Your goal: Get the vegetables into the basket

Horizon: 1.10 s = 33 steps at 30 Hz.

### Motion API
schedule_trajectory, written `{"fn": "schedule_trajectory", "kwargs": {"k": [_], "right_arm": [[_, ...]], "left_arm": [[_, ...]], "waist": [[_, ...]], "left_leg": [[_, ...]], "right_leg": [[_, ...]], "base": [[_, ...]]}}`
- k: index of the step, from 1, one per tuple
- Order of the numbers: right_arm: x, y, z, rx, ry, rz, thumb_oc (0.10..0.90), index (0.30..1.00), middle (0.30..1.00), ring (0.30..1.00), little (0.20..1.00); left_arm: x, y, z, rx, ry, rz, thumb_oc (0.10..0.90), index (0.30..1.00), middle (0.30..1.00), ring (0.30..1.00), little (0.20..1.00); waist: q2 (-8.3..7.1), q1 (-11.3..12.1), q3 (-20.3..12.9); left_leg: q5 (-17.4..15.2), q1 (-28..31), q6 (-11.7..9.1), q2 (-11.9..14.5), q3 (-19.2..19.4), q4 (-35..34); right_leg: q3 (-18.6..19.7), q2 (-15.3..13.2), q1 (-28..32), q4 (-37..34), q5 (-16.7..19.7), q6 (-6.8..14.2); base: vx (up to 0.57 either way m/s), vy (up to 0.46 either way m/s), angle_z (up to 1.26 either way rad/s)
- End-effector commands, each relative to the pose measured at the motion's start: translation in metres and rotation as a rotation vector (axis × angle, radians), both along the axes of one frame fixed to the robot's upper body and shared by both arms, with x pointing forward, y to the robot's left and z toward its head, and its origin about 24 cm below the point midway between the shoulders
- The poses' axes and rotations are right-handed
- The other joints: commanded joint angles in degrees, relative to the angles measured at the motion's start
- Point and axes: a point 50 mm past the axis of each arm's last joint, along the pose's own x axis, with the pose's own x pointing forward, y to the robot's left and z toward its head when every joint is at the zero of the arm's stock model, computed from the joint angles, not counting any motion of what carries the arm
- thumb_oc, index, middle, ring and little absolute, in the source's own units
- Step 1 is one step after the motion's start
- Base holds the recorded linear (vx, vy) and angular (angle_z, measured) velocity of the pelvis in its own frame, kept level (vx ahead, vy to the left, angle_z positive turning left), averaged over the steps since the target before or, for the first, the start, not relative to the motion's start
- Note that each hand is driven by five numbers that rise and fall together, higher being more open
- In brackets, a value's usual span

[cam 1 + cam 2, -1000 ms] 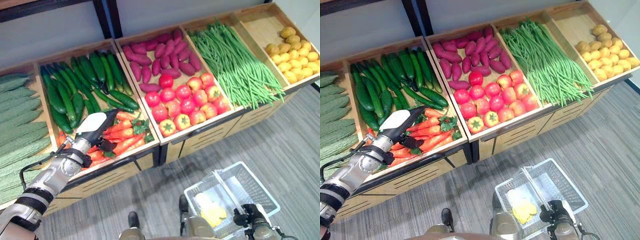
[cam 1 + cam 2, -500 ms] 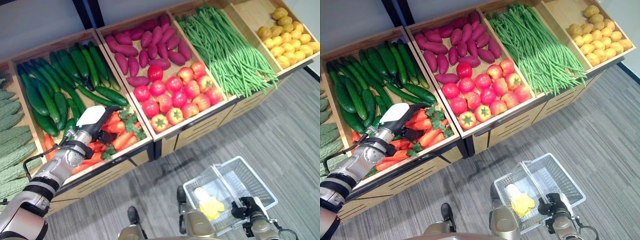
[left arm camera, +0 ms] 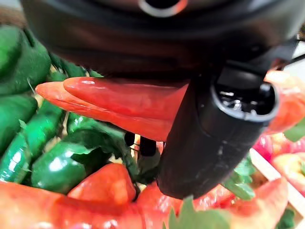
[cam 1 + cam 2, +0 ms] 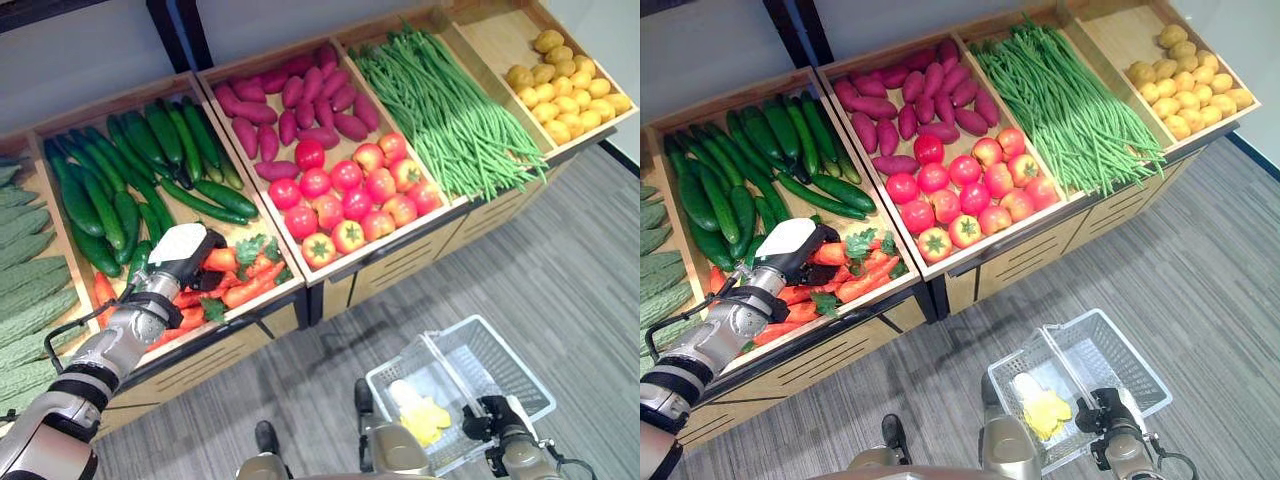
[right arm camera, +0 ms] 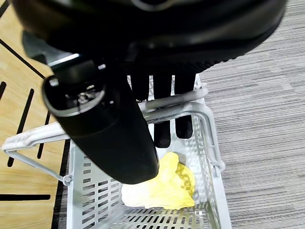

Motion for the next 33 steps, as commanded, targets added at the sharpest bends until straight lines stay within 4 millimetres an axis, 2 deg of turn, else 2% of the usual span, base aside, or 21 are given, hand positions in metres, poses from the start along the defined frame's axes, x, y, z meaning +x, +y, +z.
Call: {"fn": "schedule_trajectory", "kwargs": {"k": [1,3,6,8,9,10,11,16,18,23,33], "right_arm": [[0.012,-0.020,0.016,-0.103,-0.086,-0.004,0.400,0.300,0.300,0.300,0.300],[0.008,-0.016,0.012,-0.090,-0.073,-0.012,0.400,0.300,0.300,0.300,0.300],[0.006,-0.012,0.010,-0.081,-0.066,-0.011,0.400,0.300,0.300,0.300,0.300],[0.002,-0.013,0.008,-0.082,-0.050,-0.018,0.400,0.300,0.300,0.300,0.300],[0.002,-0.012,0.007,-0.076,-0.046,-0.023,0.400,0.300,0.300,0.300,0.300],[0.002,-0.012,0.008,-0.077,-0.045,-0.022,0.400,0.300,0.300,0.300,0.300],[-0.001,-0.014,0.007,-0.081,-0.036,-0.029,0.400,0.300,0.300,0.300,0.300],[-0.004,-0.014,0.006,-0.070,-0.020,-0.032,0.400,0.300,0.300,0.300,0.300],[-0.008,-0.012,0.004,-0.055,-0.001,-0.035,0.400,0.300,0.300,0.300,0.300],[-0.013,-0.010,0.001,-0.043,0.019,-0.032,0.400,0.300,0.300,0.300,0.300],[-0.014,-0.006,-0.002,-0.023,0.026,-0.025,0.400,0.300,0.300,0.300,0.300]], "left_arm": [[0.015,0.007,0.077,-0.023,-0.398,0.026,0.400,0.300,0.300,0.300,0.300],[0.010,0.005,0.092,-0.094,-0.533,0.049,0.400,0.300,0.300,0.300,0.300],[0.003,0.004,0.098,-0.157,-0.599,0.062,0.400,0.300,0.300,0.300,0.300],[-0.001,0.000,0.101,-0.262,-0.640,0.059,0.400,0.300,0.300,0.300,0.300],[-0.007,-0.006,0.102,-0.438,-0.672,0.037,0.400,0.300,0.300,0.300,0.300],[-0.008,-0.006,0.102,-0.440,-0.671,0.038,0.400,0.300,0.300,0.300,0.300],[-0.012,-0.012,0.104,-0.598,-0.697,-0.002,0.400,0.300,0.300,0.300,0.300],[-0.030,-0.024,0.096,-1.011,-0.650,-0.133,0.400,0.300,0.300,0.300,0.300],[-0.035,-0.029,0.087,-1.153,-0.602,-0.170,0.400,0.300,0.300,0.300,0.300],[-0.043,-0.038,0.083,-1.283,-0.565,-0.234,0.400,0.300,0.300,0.300,0.300],[-0.047,-0.053,0.095,-1.253,-0.550,-0.342,0.400,0.300,0.300,0.300,0.300]], "waist": [[-1.60,0.0,-3.2],[-1.87,0.6,-3.9],[-2.00,0.7,-4.2],[-1.99,1.0,-4.5],[-2.02,1.1,-4.7],[-1.96,1.1,-4.7],[-1.92,1.2,-4.6],[-1.85,1.6,-5.0],[-1.91,1.9,-5.1],[-1.97,2.3,-5.4],[-2.38,2.6,-5.4]], "left_leg": [[-2.8,1.0,-1.1,0.6,-0.2,0.4],[-3.1,1.2,-1.0,0.4,-0.6,0.4],[-3.2,1.4,-1.0,0.2,-0.8,0.4],[-3.4,1.5,-0.8,0.0,-1.0,0.4],[-3.4,1.7,-0.6,-0.2,-1.0,0.4],[-3.4,1.8,-0.6,-0.2,-1.0,0.4],[-3.7,2.1,-0.5,-0.3,-1.1,0.4],[-3.6,2.1,-0.1,-0.7,-1.3,0.4],[-3.6,2.2,0.0,-0.9,-1.5,0.4],[-3.6,2.3,0.2,-1.0,-1.7,0.4],[-3.4,2.2,0.2,-1.1,-1.9,0.4]], "right_leg": [[-3.9,-5.9,5.6,0.1,-6.1,7.8],[-4.4,-6.2,6.1,0.1,-6.3,7.8],[-4.8,-6.5,6.6,0.1,-6.4,7.8],[-5.0,-6.6,6.8,0.1,-6.4,7.7],[-5.1,-6.8,7.0,0.1,-6.4,7.6],[-5.0,-6.8,7.1,0.1,-6.4,7.6],[-5.1,-6.9,7.5,0.1,-6.5,7.6],[-5.2,-7.4,7.6,0.1,-6.2,7.4],[-5.4,-7.6,7.9,0.1,-6.2,7.3],[-5.7,-7.8,8.4,0.1,-6.2,7.2],[-6.0,-7.9,8.6,0.1,-6.2,7.1]], "base": [[0.00,0.005,0.10],[-0.01,0.009,0.09],[-0.01,0.010,0.11],[-0.01,0.025,0.05],[-0.01,0.024,0.04],[0.00,0.030,0.07],[-0.02,0.021,0.07],[-0.02,0.027,0.05],[-0.02,0.009,0.05],[-0.01,0.001,0.02],[0.00,0.000,0.00]]}}
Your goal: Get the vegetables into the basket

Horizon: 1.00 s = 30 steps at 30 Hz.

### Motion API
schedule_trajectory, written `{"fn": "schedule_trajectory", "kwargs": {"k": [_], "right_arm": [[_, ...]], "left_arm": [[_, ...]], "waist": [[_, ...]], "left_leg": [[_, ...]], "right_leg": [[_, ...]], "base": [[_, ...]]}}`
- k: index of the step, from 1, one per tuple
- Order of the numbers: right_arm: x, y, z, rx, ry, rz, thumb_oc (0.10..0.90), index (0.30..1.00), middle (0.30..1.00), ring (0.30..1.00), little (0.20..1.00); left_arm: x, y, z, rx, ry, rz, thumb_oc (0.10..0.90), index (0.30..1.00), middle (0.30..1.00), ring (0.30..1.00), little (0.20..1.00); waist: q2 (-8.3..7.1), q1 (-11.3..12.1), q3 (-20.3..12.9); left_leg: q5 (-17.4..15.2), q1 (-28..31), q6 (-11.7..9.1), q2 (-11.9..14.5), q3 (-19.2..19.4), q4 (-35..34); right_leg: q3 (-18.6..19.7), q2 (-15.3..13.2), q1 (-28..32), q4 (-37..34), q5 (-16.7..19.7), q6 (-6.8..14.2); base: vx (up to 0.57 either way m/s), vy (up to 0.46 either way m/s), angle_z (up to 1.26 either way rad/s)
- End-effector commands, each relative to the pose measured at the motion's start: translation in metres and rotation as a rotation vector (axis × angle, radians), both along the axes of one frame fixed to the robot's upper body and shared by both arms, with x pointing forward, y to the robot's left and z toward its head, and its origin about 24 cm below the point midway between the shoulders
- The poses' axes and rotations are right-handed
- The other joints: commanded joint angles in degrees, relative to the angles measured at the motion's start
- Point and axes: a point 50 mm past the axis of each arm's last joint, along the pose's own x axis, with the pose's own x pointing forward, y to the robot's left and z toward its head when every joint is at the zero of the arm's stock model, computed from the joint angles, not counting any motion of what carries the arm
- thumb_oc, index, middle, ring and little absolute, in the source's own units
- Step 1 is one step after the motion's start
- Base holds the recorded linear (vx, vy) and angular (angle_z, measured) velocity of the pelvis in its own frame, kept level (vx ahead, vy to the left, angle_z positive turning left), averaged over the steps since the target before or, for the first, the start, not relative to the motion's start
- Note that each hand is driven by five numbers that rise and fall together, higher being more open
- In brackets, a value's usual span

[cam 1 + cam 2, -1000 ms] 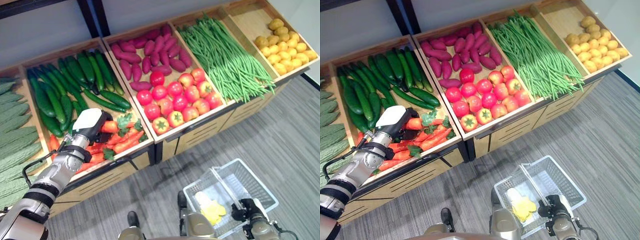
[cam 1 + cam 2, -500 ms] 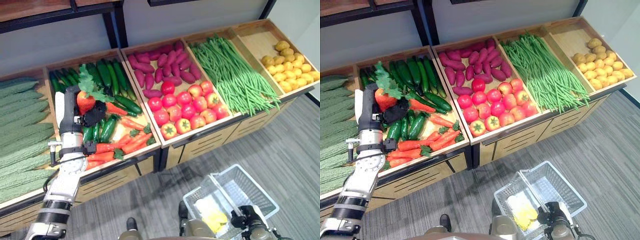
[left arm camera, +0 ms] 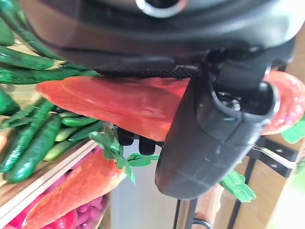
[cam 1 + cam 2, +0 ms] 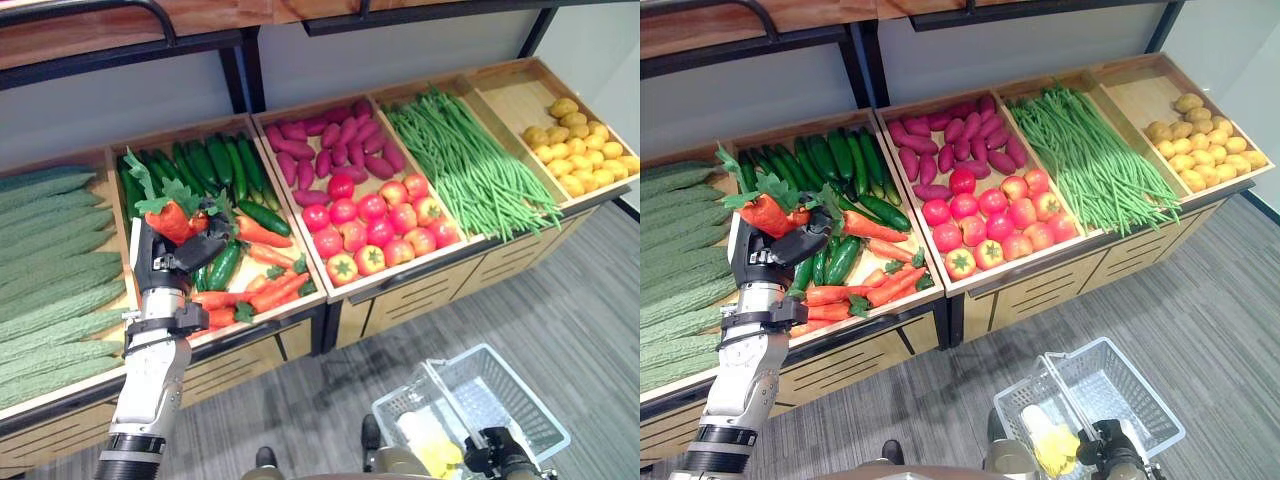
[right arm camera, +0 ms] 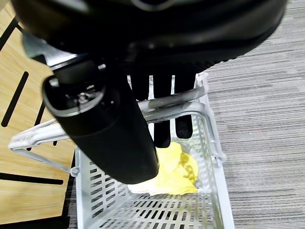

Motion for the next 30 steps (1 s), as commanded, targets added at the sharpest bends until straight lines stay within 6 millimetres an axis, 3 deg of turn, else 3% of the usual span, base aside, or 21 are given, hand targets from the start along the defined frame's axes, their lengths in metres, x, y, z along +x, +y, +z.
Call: {"fn": "schedule_trajectory", "kwargs": {"k": [1,7,8,12,14,17,19,20,21,23,24,27,30], "right_arm": [[0.022,-0.012,0.012,-0.046,-0.087,0.014,0.400,0.300,0.300,0.300,0.300],[0.019,-0.012,0.011,-0.039,-0.084,-0.006,0.400,0.300,0.300,0.300,0.300],[0.021,-0.014,0.012,-0.042,-0.092,-0.018,0.400,0.300,0.300,0.300,0.300],[0.020,-0.016,0.013,-0.040,-0.091,-0.013,0.400,0.300,0.300,0.300,0.300],[0.019,-0.015,0.013,-0.039,-0.088,0.000,0.400,0.300,0.300,0.300,0.300],[0.026,-0.012,0.014,-0.032,-0.111,0.005,0.400,0.300,0.300,0.300,0.300],[0.032,-0.005,0.014,-0.020,-0.124,0.024,0.400,0.300,0.300,0.300,0.300],[0.033,-0.002,0.012,-0.013,-0.119,0.031,0.400,0.300,0.300,0.300,0.300],[0.033,0.000,0.011,-0.008,-0.114,0.034,0.400,0.300,0.300,0.300,0.300],[0.033,0.001,0.010,-0.008,-0.112,0.037,0.400,0.300,0.300,0.300,0.300],[0.034,0.001,0.010,-0.013,-0.110,0.041,0.400,0.300,0.300,0.300,0.300],[0.037,0.001,0.011,-0.019,-0.111,0.049,0.400,0.300,0.300,0.300,0.300],[0.041,0.002,0.012,-0.026,-0.114,0.058,0.400,0.300,0.300,0.300,0.300]], "left_arm": [[0.003,-0.013,0.073,0.104,-0.361,-0.091,0.400,0.300,0.300,0.300,0.300],[0.002,-0.021,0.079,0.134,-0.377,-0.161,0.400,0.300,0.300,0.300,0.300],[0.004,-0.028,0.081,0.144,-0.382,-0.211,0.400,0.300,0.300,0.300,0.300],[0.008,-0.040,0.086,0.167,-0.392,-0.296,0.400,0.300,0.300,0.300,0.300],[0.010,-0.045,0.087,0.152,-0.400,-0.329,0.400,0.300,0.300,0.300,0.300],[0.010,-0.053,0.092,0.142,-0.428,-0.380,0.400,0.300,0.300,0.300,0.300],[0.011,-0.051,0.096,0.164,-0.437,-0.390,0.400,0.300,0.300,0.300,0.300],[0.010,-0.049,0.100,0.174,-0.447,-0.394,0.400,0.300,0.300,0.300,0.300],[0.010,-0.049,0.101,0.176,-0.452,-0.392,0.400,0.300,0.300,0.300,0.300],[0.009,-0.048,0.102,0.168,-0.454,-0.391,0.400,0.300,0.300,0.300,0.300],[0.007,-0.047,0.102,0.159,-0.461,-0.383,0.400,0.300,0.300,0.300,0.300],[0.005,-0.044,0.104,0.141,-0.471,-0.371,0.400,0.300,0.300,0.300,0.300],[0.001,-0.041,0.106,0.155,-0.475,-0.355,0.400,0.300,0.300,0.300,0.300]], "waist": [[-2.09,0.1,-0.6],[-2.64,0.1,-0.1],[-3.18,0.0,0.8],[-3.57,-0.5,1.7],[-3.84,-1.1,2.0],[-4.61,-2.0,2.9],[-4.32,-1.8,3.6],[-3.36,-0.4,4.0],[-3.08,0.0,4.0],[-2.82,0.3,3.9],[-2.60,1.0,3.4],[-2.67,2.2,2.7],[-3.74,3.7,1.6]], "left_leg": [[-3.3,0.3,-0.6,0.2,1.0,0.4],[-3.9,0.8,-0.2,-0.2,1.4,1.7],[-5.3,-1.1,0.0,-0.3,1.1,6.0],[-7.3,-2.9,0.8,-0.9,1.2,9.4],[-7.8,-2.8,1.5,-1.8,1.9,9.1],[-7.7,-3.1,2.3,-3.8,4.2,8.0],[-7.5,-3.8,2.8,-3.3,6.1,8.2],[-7.4,-4.5,3.5,-2.0,8.7,8.6],[-7.4,-4.7,3.6,-1.8,9.0,8.6],[-8.3,-4.2,3.5,-1.7,9.2,8.6],[-7.9,-4.6,4.0,-1.2,11.6,8.4],[-7.5,-4.6,4.5,-0.8,14.4,8.1],[-7.3,-4.3,4.2,-0.7,17.3,8.2]], "right_leg": [[-3.4,-6.1,4.9,0.4,-5.4,6.4],[-2.9,-6.6,5.4,0.7,-5.4,6.5],[-2.6,-7.2,5.0,2.0,-5.4,6.4],[-1.5,-8.4,2.7,5.8,-5.9,6.9],[-0.5,-9.5,1.3,7.1,-4.3,7.9],[2.3,-11.3,-2.8,6.7,2.0,9.8],[0.8,-11.4,-4.8,8.2,1.4,9.7],[-5.6,-12.8,-4.4,12.8,-2.1,8.6],[-7.2,-13.0,-3.7,14.4,-3.7,7.8],[-8.3,-13.4,-2.7,17.5,-5.6,8.2],[-11.2,-14.0,-1.0,21.3,-7.2,7.4],[-14.1,-14.7,1.0,24.2,-7.7,7.3],[-16.0,-13.6,4.9,20.0,-7.2,7.8]], "base": [[0.00,0.000,0.00],[-0.01,0.021,0.00],[-0.05,0.020,-0.02],[-0.07,0.109,-0.01],[-0.05,0.144,-0.02],[-0.15,0.172,-0.31],[-0.24,0.120,-0.70],[-0.20,0.122,-0.74],[-0.19,0.121,-0.84],[-0.04,0.098,-0.81],[-0.11,0.121,-0.64],[-0.08,0.025,-0.59],[-0.04,-0.061,-1.06]]}}
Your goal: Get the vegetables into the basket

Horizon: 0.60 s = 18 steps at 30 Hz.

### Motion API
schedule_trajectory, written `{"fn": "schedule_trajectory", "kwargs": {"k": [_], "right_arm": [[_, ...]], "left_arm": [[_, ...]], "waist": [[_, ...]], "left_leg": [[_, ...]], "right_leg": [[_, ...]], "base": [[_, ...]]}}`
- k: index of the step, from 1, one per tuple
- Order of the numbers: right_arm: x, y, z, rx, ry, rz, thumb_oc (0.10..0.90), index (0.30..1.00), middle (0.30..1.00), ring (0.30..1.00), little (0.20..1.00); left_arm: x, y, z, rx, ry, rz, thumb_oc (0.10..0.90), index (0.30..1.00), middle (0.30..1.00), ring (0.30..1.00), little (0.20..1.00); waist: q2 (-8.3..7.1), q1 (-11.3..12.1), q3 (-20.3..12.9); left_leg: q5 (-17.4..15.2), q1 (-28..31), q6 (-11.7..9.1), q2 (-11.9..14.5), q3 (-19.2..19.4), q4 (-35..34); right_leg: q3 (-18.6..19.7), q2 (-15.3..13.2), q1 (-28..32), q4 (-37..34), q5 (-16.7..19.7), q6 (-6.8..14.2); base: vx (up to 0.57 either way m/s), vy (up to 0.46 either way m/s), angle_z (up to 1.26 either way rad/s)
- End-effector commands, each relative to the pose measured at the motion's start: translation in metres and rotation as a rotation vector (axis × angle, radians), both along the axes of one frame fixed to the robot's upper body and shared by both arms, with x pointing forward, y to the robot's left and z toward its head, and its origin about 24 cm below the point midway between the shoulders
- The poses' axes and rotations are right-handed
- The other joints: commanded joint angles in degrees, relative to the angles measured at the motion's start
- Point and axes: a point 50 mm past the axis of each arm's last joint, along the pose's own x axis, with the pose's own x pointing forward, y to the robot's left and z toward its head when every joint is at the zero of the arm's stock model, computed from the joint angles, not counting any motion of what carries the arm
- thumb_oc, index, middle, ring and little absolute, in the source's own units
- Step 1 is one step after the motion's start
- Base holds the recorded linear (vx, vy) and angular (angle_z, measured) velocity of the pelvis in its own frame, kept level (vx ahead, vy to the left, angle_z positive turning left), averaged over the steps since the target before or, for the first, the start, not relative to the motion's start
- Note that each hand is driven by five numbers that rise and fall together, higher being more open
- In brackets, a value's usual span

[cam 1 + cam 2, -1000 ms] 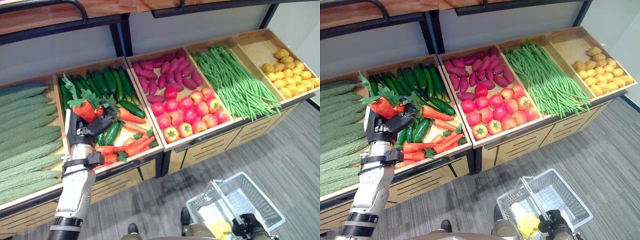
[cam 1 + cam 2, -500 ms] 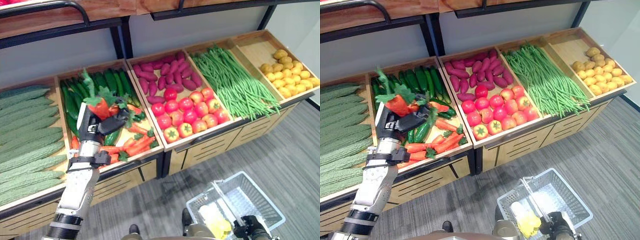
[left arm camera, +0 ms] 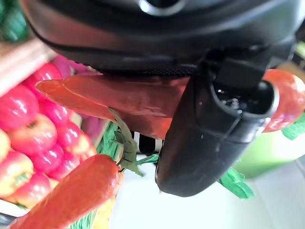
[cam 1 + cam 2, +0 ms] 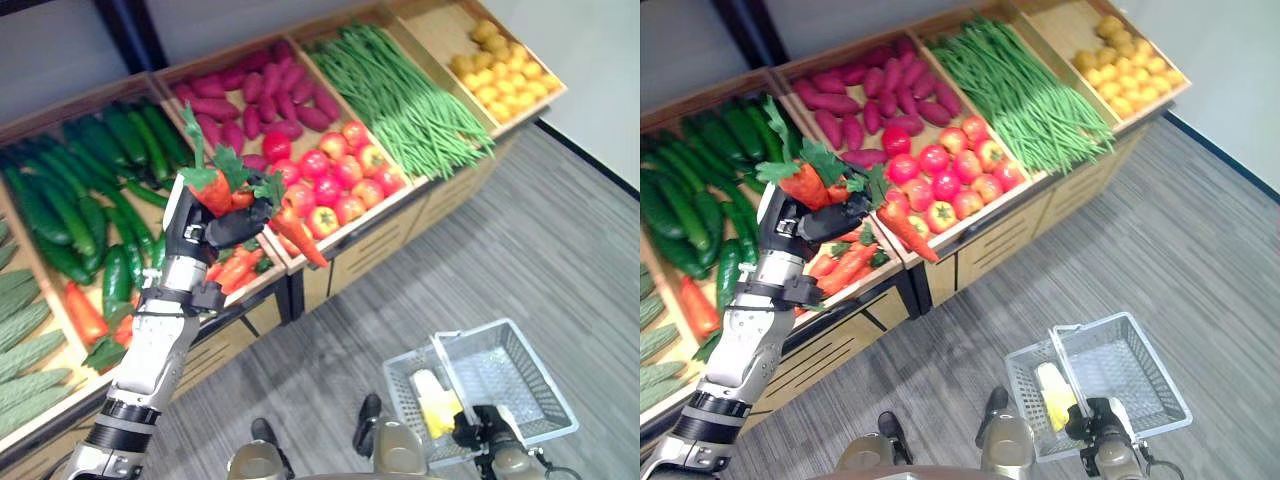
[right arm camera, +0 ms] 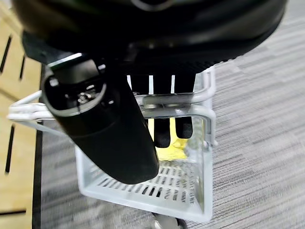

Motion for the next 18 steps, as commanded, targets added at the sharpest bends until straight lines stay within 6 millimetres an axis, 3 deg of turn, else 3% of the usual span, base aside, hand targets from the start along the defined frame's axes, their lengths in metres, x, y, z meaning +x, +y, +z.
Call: {"fn": "schedule_trajectory", "kwargs": {"k": [1,5,11,12,14,18], "right_arm": [[-0.008,-0.010,0.003,-0.059,0.006,0.041,0.400,0.300,0.300,0.300,0.300],[-0.017,-0.012,0.000,-0.057,0.026,0.017,0.400,0.300,0.300,0.300,0.300],[-0.023,-0.020,0.002,-0.075,0.026,-0.012,0.400,0.300,0.300,0.300,0.300],[-0.026,-0.022,0.002,-0.078,0.023,-0.025,0.400,0.300,0.300,0.300,0.300],[-0.027,-0.023,0.003,-0.079,0.022,-0.025,0.400,0.300,0.300,0.300,0.300],[-0.034,-0.032,0.005,-0.099,0.022,-0.057,0.400,0.300,0.300,0.300,0.300]], "left_arm": [[-0.019,-0.009,0.055,-0.026,-0.309,-0.075,0.400,0.300,0.300,0.300,0.300],[-0.019,-0.007,0.052,-0.034,-0.301,-0.065,0.400,0.300,0.300,0.300,0.300],[-0.018,-0.010,0.050,-0.035,-0.290,-0.077,0.400,0.300,0.300,0.300,0.300],[-0.016,-0.013,0.047,-0.048,-0.280,-0.081,0.400,0.300,0.300,0.300,0.300],[-0.016,-0.013,0.047,-0.049,-0.280,-0.081,0.400,0.300,0.300,0.300,0.300],[-0.012,-0.022,0.045,-0.072,-0.266,-0.121,0.400,0.300,0.300,0.300,0.300]], "waist": [[-1.18,1.8,-5.4],[-0.88,1.2,-5.8],[-0.24,-0.2,-5.4],[0.35,-1.3,-5.0],[0.43,-1.2,-5.0],[1.91,-2.8,-3.5]], "left_leg": [[-3.2,-3.0,0.6,-0.8,0.2,4.2],[-1.6,-3.0,-1.1,1.5,1.9,5.9],[2.3,-3.2,-3.8,3.8,2.2,4.7],[4.1,-3.1,-4.9,4.9,2.5,3.9],[4.3,-3.0,-5.0,5.0,2.5,3.8],[6.5,-3.7,-7.7,7.9,1.6,5.5]], "right_leg": [[-4.5,-9.1,9.1,12.0,-5.7,5.8],[-5.8,-5.5,11.0,6.0,-9.9,4.0],[-5.5,-2.0,12.9,0.7,-11.0,2.8],[-4.6,-0.7,12.8,-0.3,-11.3,2.2],[-4.6,-0.5,12.9,-0.4,-11.3,2.1],[-2.7,2.2,13.3,-1.5,-12.8,0.2]], "base": [[-0.01,-0.082,-0.89],[0.01,-0.180,-0.48],[-0.01,-0.171,-0.15],[-0.02,-0.158,-0.14],[-0.02,-0.132,-0.08],[-0.01,-0.209,-0.14]]}}
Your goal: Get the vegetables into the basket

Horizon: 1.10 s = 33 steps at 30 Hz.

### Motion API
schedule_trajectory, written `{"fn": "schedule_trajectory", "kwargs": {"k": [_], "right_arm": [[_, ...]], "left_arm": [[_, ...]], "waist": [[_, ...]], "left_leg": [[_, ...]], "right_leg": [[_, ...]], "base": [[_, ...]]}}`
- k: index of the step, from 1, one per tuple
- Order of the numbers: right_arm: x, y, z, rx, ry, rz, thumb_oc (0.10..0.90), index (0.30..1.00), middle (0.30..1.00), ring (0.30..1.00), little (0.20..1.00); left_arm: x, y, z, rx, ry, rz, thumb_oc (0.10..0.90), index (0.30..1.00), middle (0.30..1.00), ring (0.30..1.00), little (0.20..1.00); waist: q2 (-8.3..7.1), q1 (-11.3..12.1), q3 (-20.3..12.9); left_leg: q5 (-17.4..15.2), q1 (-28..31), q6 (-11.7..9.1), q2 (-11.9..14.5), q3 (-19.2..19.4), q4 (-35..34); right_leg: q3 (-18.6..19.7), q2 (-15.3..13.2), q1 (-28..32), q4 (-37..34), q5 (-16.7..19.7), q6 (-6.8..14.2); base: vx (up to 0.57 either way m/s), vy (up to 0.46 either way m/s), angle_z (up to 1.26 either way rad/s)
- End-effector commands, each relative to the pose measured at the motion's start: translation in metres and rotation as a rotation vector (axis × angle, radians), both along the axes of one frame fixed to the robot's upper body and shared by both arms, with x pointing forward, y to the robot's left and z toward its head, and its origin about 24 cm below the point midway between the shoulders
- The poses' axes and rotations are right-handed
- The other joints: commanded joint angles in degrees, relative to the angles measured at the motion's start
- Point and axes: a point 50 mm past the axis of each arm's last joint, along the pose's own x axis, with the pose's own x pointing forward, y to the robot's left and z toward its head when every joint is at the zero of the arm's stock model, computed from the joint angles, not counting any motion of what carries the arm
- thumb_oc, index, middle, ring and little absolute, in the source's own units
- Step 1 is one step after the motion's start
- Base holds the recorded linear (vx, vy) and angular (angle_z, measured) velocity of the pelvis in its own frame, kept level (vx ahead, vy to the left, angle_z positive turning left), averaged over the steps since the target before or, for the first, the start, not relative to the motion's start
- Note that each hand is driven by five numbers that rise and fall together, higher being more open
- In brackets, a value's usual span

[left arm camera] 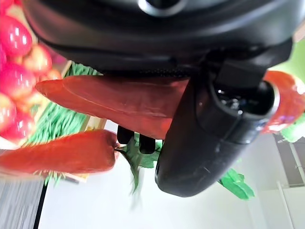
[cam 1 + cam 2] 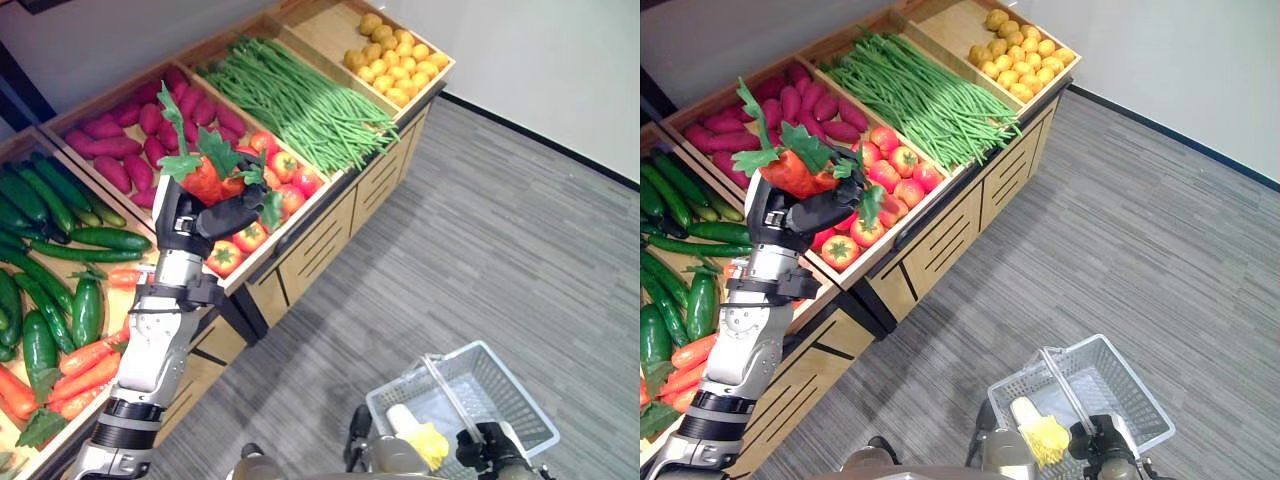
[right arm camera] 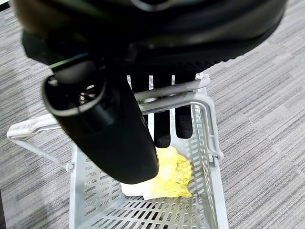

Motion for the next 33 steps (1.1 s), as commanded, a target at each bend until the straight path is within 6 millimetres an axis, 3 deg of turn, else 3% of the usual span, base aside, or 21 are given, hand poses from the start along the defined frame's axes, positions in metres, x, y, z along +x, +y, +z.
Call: {"fn": "schedule_trajectory", "kwargs": {"k": [1,2,3,5,8,9,10,11,14,18,22,24,25,26,27,30,31,33], "right_arm": [[0.014,-0.029,0.018,-0.092,-0.100,-0.040,0.400,0.300,0.300,0.300,0.300],[0.014,-0.029,0.018,-0.092,-0.102,-0.041,0.400,0.300,0.300,0.300,0.300],[0.018,-0.034,0.021,-0.111,-0.102,-0.029,0.400,0.300,0.300,0.300,0.300],[0.023,-0.038,0.025,-0.127,-0.112,-0.028,0.400,0.300,0.300,0.300,0.300],[0.033,-0.040,0.029,-0.140,-0.128,-0.003,0.400,0.300,0.300,0.300,0.300],[0.036,-0.039,0.029,-0.139,-0.134,0.004,0.400,0.300,0.300,0.300,0.300],[0.036,-0.039,0.029,-0.139,-0.134,0.005,0.400,0.300,0.300,0.300,0.300],[0.040,-0.038,0.030,-0.133,-0.145,0.013,0.400,0.300,0.300,0.300,0.300],[0.036,-0.035,0.027,-0.119,-0.141,0.006,0.400,0.300,0.300,0.300,0.300],[0.032,-0.027,0.022,-0.084,-0.124,0.015,0.400,0.300,0.300,0.300,0.300],[0.034,-0.022,0.020,-0.071,-0.129,0.023,0.400,0.300,0.300,0.300,0.300],[0.037,-0.019,0.021,-0.066,-0.140,0.030,0.400,0.300,0.300,0.300,0.300],[0.044,-0.018,0.022,-0.071,-0.151,0.044,0.400,0.300,0.300,0.300,0.300],[0.045,-0.017,0.023,-0.071,-0.153,0.050,0.400,0.300,0.300,0.300,0.300],[0.046,-0.017,0.023,-0.074,-0.151,0.053,0.400,0.300,0.300,0.300,0.300],[0.045,-0.019,0.023,-0.084,-0.144,0.042,0.400,0.300,0.300,0.300,0.300],[0.044,-0.018,0.022,-0.085,-0.141,0.046,0.400,0.300,0.300,0.300,0.300],[0.041,-0.015,0.019,-0.078,-0.131,0.054,0.400,0.300,0.300,0.300,0.300]], "left_arm": [[-0.010,-0.012,0.051,-0.007,-0.273,-0.093,0.400,0.300,0.300,0.300,0.300],[-0.010,-0.012,0.051,-0.007,-0.274,-0.093,0.400,0.300,0.300,0.300,0.300],[-0.010,-0.013,0.049,-0.005,-0.267,-0.098,0.400,0.300,0.300,0.300,0.300],[-0.010,-0.013,0.048,0.001,-0.269,-0.086,0.400,0.300,0.300,0.300,0.300],[-0.012,-0.009,0.049,0.011,-0.281,-0.052,0.400,0.300,0.300,0.300,0.300],[-0.013,-0.007,0.050,0.007,-0.290,-0.042,0.400,0.300,0.300,0.300,0.300],[-0.013,-0.007,0.050,0.008,-0.290,-0.042,0.400,0.300,0.300,0.300,0.300],[-0.015,-0.005,0.052,0.005,-0.299,-0.032,0.400,0.300,0.300,0.300,0.300],[-0.015,-0.009,0.054,-0.004,-0.305,-0.058,0.400,0.300,0.300,0.300,0.300],[-0.017,-0.013,0.056,0.044,-0.314,-0.098,0.400,0.300,0.300,0.300,0.300],[-0.017,-0.013,0.057,0.046,-0.317,-0.107,0.400,0.300,0.300,0.300,0.300],[-0.016,-0.012,0.056,0.046,-0.312,-0.103,0.400,0.300,0.300,0.300,0.300],[-0.015,-0.011,0.055,0.051,-0.307,-0.098,0.400,0.300,0.300,0.300,0.300],[-0.015,-0.010,0.055,0.049,-0.306,-0.097,0.400,0.300,0.300,0.300,0.300],[-0.014,-0.009,0.054,0.049,-0.301,-0.097,0.400,0.300,0.300,0.300,0.300],[-0.012,-0.007,0.057,0.065,-0.305,-0.083,0.400,0.300,0.300,0.300,0.300],[-0.013,-0.006,0.057,0.066,-0.306,-0.082,0.400,0.300,0.300,0.300,0.300],[-0.013,-0.006,0.058,0.065,-0.306,-0.085,0.400,0.300,0.300,0.300,0.300]], "waist": [[-1.21,-0.1,-0.5],[-1.10,-0.1,-0.4],[-0.98,1.0,0.4],[-0.92,2.7,0.8],[-1.15,5.2,1.1],[-1.19,5.8,1.0],[-1.23,5.7,0.9],[-1.14,6.3,1.1],[-1.22,5.6,0.7],[-2.58,4.3,-0.8],[-3.04,4.3,-1.1],[-3.23,4.1,-1.0],[-3.33,4.1,-0.6],[-3.28,4.4,-0.5],[-3.19,4.7,-0.4],[-1.97,6.7,-0.5],[-1.78,6.9,-0.6],[-2.11,7.1,-1.2]], "left_leg": [[4.7,-7.0,-4.8,2.2,-3.4,3.6],[4.4,-7.2,-5.0,2.5,-3.6,4.2],[4.2,-8.0,-5.3,1.1,-11.3,5.8],[2.6,-10.1,-3.3,-2.6,-21.4,3.7],[0.9,-11.7,-2.3,-5.9,-35.6,0.2],[1.1,-12.5,-2.1,-6.8,-38.9,-0.2],[1.0,-12.6,-2.1,-6.8,-38.9,-0.2],[0.5,-13.2,-1.6,-8.8,-42.4,-0.4],[0.5,-12.1,-1.1,-8.8,-39.8,-0.9],[-2.4,-9.8,1.7,-11.0,-35.5,-1.0],[-3.6,-9.3,2.7,-11.9,-32.5,-0.6],[-4.4,-9.0,3.2,-12.4,-30.6,-0.3],[-5.0,-8.8,3.5,-12.7,-28.1,0.1],[-5.1,-8.6,3.5,-12.6,-26.9,0.1],[-5.2,-8.5,3.6,-12.4,-25.9,0.4],[-5.0,-8.5,3.9,-11.0,-22.9,0.1],[-4.8,-8.3,3.9,-10.7,-22.1,-0.4],[-4.1,-8.1,3.8,-10.4,-21.2,-1.2]], "right_leg": [[1.4,-3.9,7.0,4.1,-11.5,5.6],[1.4,-3.7,7.1,4.1,-11.6,5.5],[3.9,-3.2,6.9,4.2,-12.2,5.1],[6.2,-3.5,5.4,4.4,-11.0,5.4],[12.1,-3.7,3.5,5.2,-10.2,6.1],[13.5,-3.5,3.0,5.3,-9.9,6.2],[13.4,-3.5,2.9,5.4,-10.0,6.2],[15.9,-3.1,2.5,6.2,-10.2,6.3],[16.6,-3.8,2.5,6.8,-10.5,6.6],[19.9,-6.8,1.7,7.2,-9.3,8.8],[22.0,-8.2,-0.3,7.7,-7.8,10.2],[22.9,-9.1,-1.6,7.7,-6.2,11.2],[22.4,-10.6,-3.2,6.9,-2.4,12.5],[22.2,-11.0,-3.7,6.6,-1.2,12.9],[20.4,-11.6,-4.3,6.9,-0.4,12.8],[9.1,-14.5,-3.6,10.8,-1.5,12.1],[7.0,-15.1,-2.8,12.4,-2.3,11.9],[7.1,-14.8,-2.1,13.4,-3.0,11.7]], "base": [[-0.01,-0.190,-0.20],[0.02,-0.107,-0.27],[-0.04,-0.038,-0.40],[-0.03,-0.005,-0.58],[0.07,0.017,-1.07],[0.06,0.007,-0.98],[0.06,0.041,-0.85],[0.06,0.099,-0.92],[0.07,0.153,-0.70],[0.08,0.262,-0.38],[0.01,0.212,-0.54],[-0.05,0.159,-0.26],[-0.08,0.113,-0.44],[-0.09,0.133,-0.56],[-0.06,0.071,-0.72],[-0.10,0.051,-0.77],[-0.09,0.037,-0.44],[-0.04,0.004,-0.39]]}}
